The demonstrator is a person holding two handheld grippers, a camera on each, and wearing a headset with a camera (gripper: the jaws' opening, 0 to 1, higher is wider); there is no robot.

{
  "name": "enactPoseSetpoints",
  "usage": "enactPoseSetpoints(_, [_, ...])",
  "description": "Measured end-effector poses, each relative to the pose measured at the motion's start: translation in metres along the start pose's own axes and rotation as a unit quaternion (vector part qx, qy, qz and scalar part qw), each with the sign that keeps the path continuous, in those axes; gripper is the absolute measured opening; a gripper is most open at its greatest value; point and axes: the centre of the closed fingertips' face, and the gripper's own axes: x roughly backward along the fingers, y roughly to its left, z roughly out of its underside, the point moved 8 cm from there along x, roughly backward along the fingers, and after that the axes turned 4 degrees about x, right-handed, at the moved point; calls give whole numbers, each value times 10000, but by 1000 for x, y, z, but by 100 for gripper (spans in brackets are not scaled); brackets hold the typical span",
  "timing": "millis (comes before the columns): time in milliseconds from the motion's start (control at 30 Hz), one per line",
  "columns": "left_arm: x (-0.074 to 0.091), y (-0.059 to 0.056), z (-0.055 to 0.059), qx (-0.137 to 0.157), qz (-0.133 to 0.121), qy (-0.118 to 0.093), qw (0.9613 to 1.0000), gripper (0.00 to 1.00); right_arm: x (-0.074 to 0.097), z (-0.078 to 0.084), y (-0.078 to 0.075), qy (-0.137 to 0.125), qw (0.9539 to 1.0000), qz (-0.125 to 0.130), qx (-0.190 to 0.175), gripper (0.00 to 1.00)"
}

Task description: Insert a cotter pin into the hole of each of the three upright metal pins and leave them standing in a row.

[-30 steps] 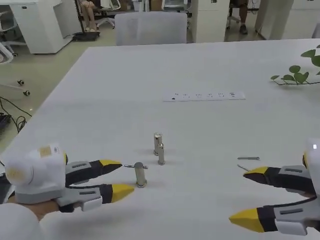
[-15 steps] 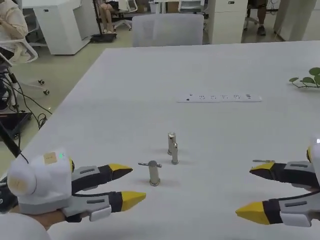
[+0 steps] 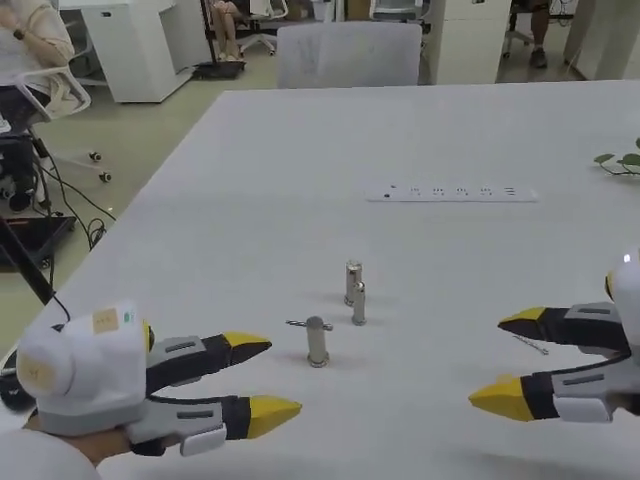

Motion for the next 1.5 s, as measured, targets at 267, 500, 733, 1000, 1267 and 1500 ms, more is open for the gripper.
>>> enactPoseSetpoints(267, [0, -10, 2, 53, 64, -53, 10000, 51, -18, -25, -24, 130, 9995, -1, 289, 61])
enactPoseSetpoints(500, [1, -13, 9, 158, 69, -40, 9998, 51, -42, -46, -39, 130, 9991, -78, 407, 55])
enactPoseSetpoints(733, [1, -12, 11, 202, 58, -63, 9998, 50, -66, -54, -41, 28, 9994, -158, 292, 44])
enactPoseSetpoints(1000, [2, -12, 12, 238, 42, -88, 9997, 50, -97, -62, -36, -5, 9990, -289, 348, 34])
enactPoseSetpoints(1267, [6, -12, 15, 304, 2, -93, 9995, 50, -126, -62, -35, 81, 9992, -142, 355, 24])
enactPoseSetpoints(1500, [8, -11, 14, 349, -56, -132, 9993, 50, -139, -59, -34, 122, 9993, 4, 356, 20])
